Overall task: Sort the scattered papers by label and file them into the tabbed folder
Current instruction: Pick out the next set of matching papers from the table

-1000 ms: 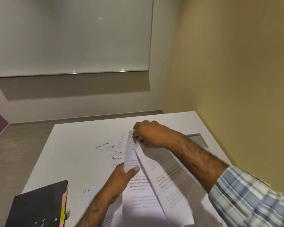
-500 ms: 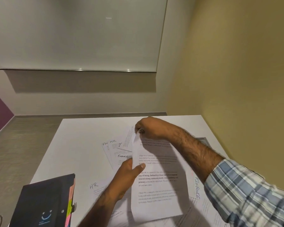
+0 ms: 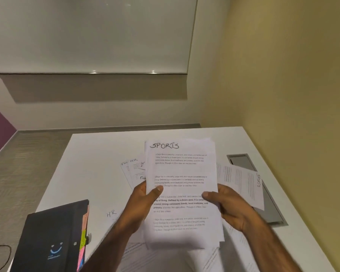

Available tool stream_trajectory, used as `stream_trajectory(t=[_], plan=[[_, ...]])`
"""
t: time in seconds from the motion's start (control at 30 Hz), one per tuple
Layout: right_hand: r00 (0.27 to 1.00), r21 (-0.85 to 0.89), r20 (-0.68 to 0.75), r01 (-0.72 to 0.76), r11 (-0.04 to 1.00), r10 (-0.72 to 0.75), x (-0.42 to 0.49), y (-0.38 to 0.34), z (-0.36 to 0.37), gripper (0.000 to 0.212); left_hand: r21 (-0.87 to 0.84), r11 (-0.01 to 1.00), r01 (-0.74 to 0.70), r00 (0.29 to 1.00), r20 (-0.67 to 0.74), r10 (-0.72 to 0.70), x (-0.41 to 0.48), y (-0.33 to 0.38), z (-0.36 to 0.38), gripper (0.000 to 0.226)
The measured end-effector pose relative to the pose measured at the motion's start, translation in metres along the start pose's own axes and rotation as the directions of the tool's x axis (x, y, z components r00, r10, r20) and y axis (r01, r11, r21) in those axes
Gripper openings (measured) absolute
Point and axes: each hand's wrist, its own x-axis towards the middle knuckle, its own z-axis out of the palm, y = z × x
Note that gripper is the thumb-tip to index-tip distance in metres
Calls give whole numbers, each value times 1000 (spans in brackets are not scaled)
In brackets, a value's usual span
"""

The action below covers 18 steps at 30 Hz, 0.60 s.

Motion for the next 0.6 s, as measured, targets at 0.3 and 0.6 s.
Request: stream_trajectory(t=[0.3,0.6], plan=[[891,-399,-323,176,900,-318,30,68,-13,30,115,991,75,984,-169,-55,17,-50,31,20],[903,-729,-254,57,682,-347,59,122,-41,14,254,956,145,969,-231,-86,20,-114,38,23]])
